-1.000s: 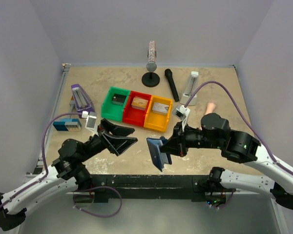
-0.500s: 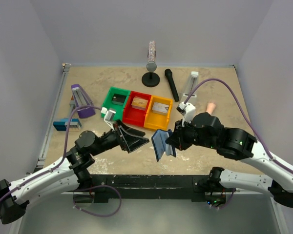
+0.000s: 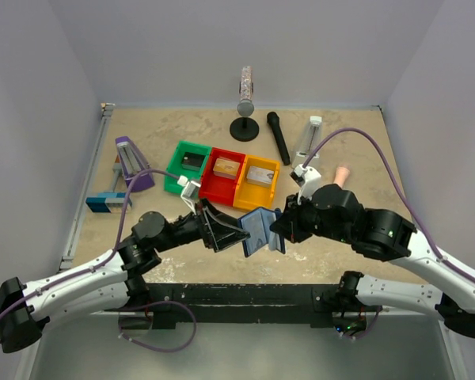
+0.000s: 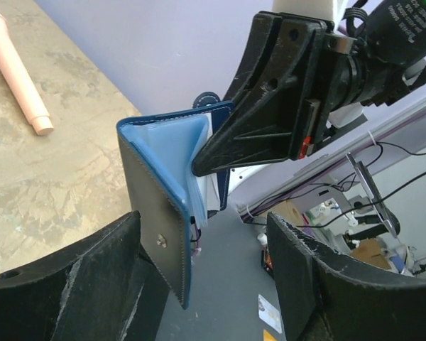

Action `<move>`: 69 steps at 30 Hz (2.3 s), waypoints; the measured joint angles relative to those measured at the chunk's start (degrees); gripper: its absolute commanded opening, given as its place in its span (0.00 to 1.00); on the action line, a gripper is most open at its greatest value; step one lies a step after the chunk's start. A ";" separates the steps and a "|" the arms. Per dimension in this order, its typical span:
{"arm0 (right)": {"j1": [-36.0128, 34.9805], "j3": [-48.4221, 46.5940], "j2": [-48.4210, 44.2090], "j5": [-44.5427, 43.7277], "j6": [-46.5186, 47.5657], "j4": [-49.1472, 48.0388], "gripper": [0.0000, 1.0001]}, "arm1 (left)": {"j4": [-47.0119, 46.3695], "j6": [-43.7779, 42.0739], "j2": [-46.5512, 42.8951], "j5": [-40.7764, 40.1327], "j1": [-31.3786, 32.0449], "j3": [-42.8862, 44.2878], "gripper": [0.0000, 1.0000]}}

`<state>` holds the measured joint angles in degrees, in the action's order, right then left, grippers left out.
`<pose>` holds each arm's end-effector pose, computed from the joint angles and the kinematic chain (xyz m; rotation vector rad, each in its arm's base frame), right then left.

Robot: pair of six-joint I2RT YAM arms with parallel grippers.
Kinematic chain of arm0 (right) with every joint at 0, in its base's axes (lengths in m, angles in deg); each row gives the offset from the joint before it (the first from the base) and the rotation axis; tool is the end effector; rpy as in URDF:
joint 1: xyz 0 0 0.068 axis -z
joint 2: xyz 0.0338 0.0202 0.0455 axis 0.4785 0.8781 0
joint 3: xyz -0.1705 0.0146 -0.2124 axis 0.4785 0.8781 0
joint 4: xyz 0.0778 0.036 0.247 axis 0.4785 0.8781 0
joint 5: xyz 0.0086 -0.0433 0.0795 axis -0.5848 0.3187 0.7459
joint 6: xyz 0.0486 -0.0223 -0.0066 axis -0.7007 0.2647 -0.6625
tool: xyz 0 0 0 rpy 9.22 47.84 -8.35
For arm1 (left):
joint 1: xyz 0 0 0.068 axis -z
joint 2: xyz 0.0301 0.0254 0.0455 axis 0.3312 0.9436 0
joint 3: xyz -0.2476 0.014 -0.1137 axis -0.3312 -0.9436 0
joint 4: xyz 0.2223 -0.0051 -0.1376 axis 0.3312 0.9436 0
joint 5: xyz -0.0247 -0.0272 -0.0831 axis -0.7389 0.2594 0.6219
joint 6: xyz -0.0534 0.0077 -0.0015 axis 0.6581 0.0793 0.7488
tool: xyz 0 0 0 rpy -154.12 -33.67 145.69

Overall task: Take the credit cards out of the card holder
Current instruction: Open the card holder.

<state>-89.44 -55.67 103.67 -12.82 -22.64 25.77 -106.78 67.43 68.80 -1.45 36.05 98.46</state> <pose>0.0822 0.1387 0.3853 -0.4079 2.2145 0.8439 0.0984 -0.1592 0.2946 0.2779 1.6760 -1.7114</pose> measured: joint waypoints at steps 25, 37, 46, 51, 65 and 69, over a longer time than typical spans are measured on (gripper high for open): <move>0.00 2.54 -1.40 0.74 -3.34 -2.62 0.00 | 6.88 -4.90 1.16 -2.58 3.19 0.04 0.29; 0.00 4.33 -2.75 2.05 -3.52 -4.20 0.33 | 12.44 -7.06 -0.02 -5.40 3.19 1.01 0.00; -0.15 5.81 -9.22 -0.07 -0.31 -0.48 0.56 | 24.55 -7.54 -4.37 -11.72 3.19 1.16 0.00; -0.66 5.84 -11.78 3.65 2.69 -2.49 0.50 | 31.76 -6.84 -3.34 -15.43 3.23 2.10 0.00; -9.86 1.66 13.79 0.44 1.79 -7.30 0.28 | 43.89 -0.92 6.01 -23.87 9.20 13.55 0.00; -5.29 7.80 12.37 1.79 0.11 -10.99 0.25 | 43.60 0.31 4.37 -24.33 9.25 11.65 0.00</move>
<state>-94.73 -47.87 116.04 -11.03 -22.53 14.78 -63.18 67.73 73.17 -25.78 45.30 110.11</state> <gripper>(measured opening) 0.266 0.205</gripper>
